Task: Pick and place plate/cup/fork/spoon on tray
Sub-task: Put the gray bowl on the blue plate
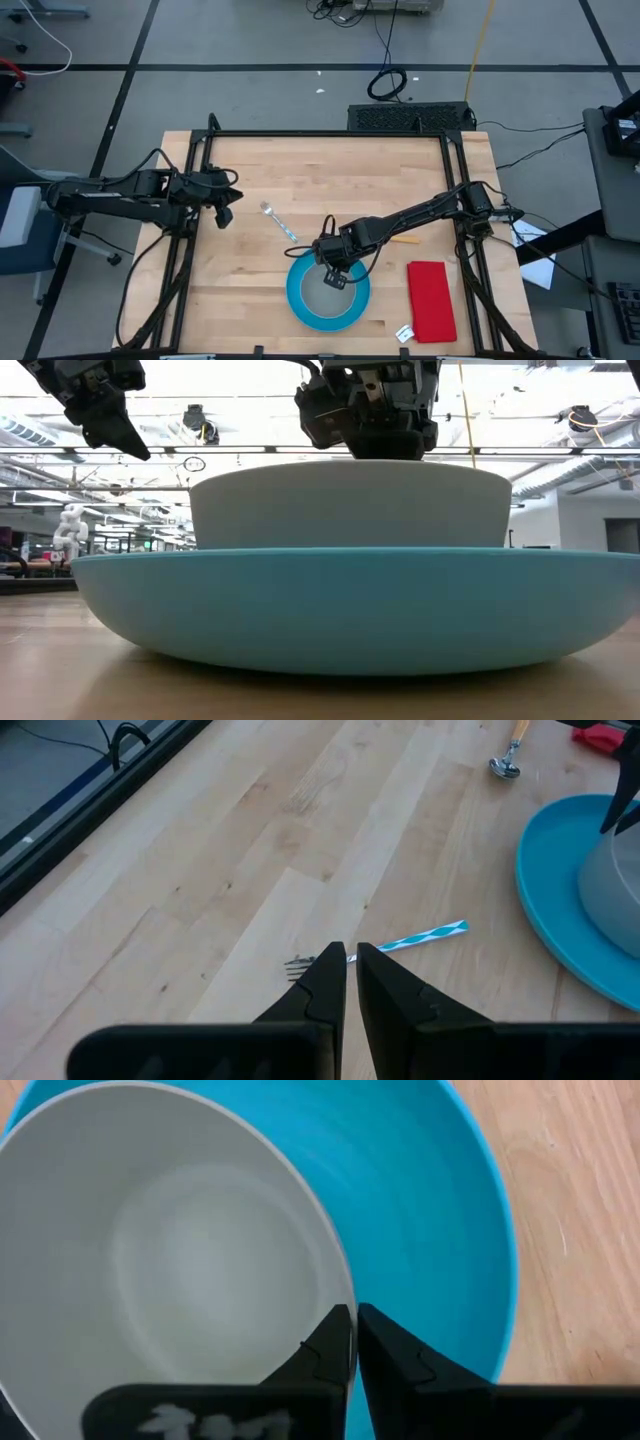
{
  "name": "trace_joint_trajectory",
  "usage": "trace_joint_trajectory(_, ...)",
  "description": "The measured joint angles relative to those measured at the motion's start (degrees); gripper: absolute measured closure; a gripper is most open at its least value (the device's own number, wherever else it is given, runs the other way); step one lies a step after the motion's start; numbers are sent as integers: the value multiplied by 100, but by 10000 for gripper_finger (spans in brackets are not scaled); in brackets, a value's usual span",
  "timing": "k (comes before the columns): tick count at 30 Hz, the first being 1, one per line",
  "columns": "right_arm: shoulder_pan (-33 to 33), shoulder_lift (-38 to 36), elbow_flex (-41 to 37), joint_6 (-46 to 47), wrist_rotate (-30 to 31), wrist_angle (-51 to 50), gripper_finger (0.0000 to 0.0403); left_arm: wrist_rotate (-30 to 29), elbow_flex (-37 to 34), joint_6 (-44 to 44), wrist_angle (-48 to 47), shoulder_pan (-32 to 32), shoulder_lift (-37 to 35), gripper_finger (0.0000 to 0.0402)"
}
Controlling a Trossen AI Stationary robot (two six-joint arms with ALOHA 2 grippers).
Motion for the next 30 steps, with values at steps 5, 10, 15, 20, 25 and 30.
trace_joint_trajectory(5,0,0,0,-71,-2,-1,384,0,0,2,0,-1,0,371)
trace_joint_trajectory(10,-27,0,0,-56,-4,-1,350,0,0,2,0,-1,1,371)
trace_joint_trajectory(15,-92,0,0,-25,-3,-1,313,11,0,2,0,0,2,371)
trace_joint_trajectory(20,-109,0,0,-55,-2,0,291,22,0,28,0,1,0,371)
trace_joint_trajectory(25,-109,0,0,-58,-26,185,282,24,0,28,0,0,0,371)
trace_joint_trajectory(30,-109,-4,0,-7,-582,317,282,26,0,28,0,1,0,371)
